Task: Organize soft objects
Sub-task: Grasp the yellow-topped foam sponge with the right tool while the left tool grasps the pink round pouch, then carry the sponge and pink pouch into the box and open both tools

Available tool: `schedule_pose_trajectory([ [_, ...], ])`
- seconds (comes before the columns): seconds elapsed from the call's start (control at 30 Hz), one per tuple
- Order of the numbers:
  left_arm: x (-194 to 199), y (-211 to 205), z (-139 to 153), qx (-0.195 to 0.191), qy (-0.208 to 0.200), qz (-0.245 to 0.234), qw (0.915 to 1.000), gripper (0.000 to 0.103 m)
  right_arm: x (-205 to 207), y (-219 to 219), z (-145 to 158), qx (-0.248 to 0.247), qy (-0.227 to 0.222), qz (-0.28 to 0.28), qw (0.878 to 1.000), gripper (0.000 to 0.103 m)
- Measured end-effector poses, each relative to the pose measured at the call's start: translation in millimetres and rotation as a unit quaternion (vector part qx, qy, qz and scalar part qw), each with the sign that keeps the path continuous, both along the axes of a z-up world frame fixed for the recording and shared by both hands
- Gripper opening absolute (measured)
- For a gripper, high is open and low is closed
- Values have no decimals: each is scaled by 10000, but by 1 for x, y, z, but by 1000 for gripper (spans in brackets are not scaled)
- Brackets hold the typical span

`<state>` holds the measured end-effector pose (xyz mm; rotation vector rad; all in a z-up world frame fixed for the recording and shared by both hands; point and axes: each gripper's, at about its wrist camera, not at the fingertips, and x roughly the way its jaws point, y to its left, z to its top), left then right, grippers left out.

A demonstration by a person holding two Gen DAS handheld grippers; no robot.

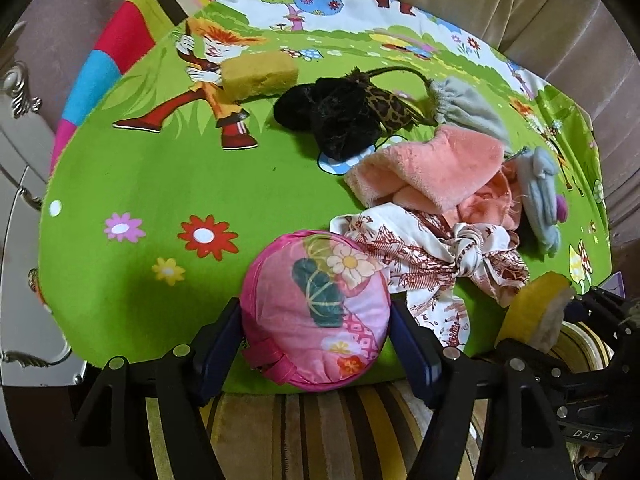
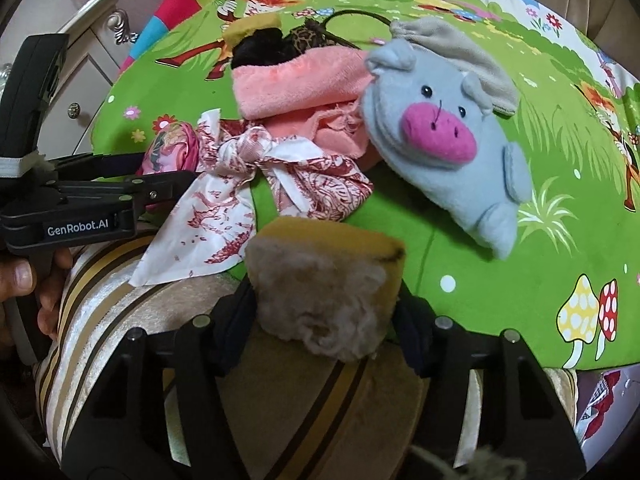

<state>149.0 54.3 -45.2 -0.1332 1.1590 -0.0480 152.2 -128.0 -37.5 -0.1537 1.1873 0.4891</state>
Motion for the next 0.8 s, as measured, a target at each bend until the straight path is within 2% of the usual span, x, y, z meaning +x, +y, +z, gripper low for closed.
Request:
schedule_pose_trajectory([
  [0.2, -20, 1, 20, 130, -383, 129, 9991, 72, -10, -9, 11, 116, -186, -8, 9998, 65],
  [0.4, -36, -9, 48, 205, -796, 51, 9966, 72, -23, -22, 28, 305, -446, -81, 9985, 65],
  [0.8, -53, -56, 74, 48, -1091, -260, 9937, 72, -41, -61, 57, 727, -783, -502, 9930, 65],
])
